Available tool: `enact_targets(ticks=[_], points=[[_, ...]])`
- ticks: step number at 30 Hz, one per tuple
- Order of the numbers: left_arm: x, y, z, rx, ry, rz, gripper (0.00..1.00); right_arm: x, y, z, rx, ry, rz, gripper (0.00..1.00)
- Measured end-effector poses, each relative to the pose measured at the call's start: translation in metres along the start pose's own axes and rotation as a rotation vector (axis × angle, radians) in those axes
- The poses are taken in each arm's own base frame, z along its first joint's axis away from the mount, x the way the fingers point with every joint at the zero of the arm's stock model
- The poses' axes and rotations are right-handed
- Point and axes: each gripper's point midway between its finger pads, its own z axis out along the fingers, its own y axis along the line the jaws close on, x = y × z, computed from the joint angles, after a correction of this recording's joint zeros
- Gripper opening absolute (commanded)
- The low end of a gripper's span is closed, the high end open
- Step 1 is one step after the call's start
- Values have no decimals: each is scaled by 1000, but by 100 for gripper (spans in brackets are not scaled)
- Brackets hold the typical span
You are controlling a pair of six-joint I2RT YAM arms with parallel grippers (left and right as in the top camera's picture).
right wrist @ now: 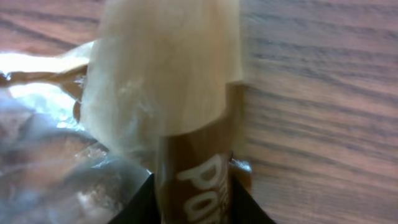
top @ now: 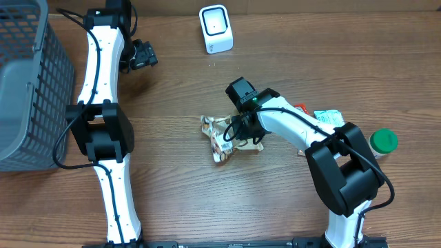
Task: Scan the item barcode
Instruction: 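Lift the snack bag with the right gripper toward the white scanner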
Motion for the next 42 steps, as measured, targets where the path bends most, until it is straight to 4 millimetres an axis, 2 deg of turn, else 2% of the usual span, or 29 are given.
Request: enact_targets(ticks=[2,7,13,15,17,19,22,24,34,37,42], points=[[0,0,0,0,0,0,100,2,-1,-4,6,15,-1,4],[0,0,0,0,0,0,100,4,-3,-20,28,60,-2,4],[0,0,0,0,0,0,100,-30,9,-54,-5,-32,2,4],[0,0,0,0,0,0,100,-42,13,-71,-29,-91,4,4],[0,0,0,0,0,0,100,-47,14,-89,-49,-142,6,4],[0,0,0,0,0,0,100,-50,15,-99,-60,-170,7,4],[0,0,0,0,0,0,100,-55,17,-117,-81,-215,9,9],[0,0,0,0,0,0,100,-56,18,-121,-88,-228,9,4],[0,0,0,0,0,0,100,-70,23,-131,-103,-286,-41,3],[0,0,0,0,0,0,100,-78,25,-154,-106,-316,-87,3],[0,0,0,0,0,0,100,-100,32,-226,-132,-440,-145,3]])
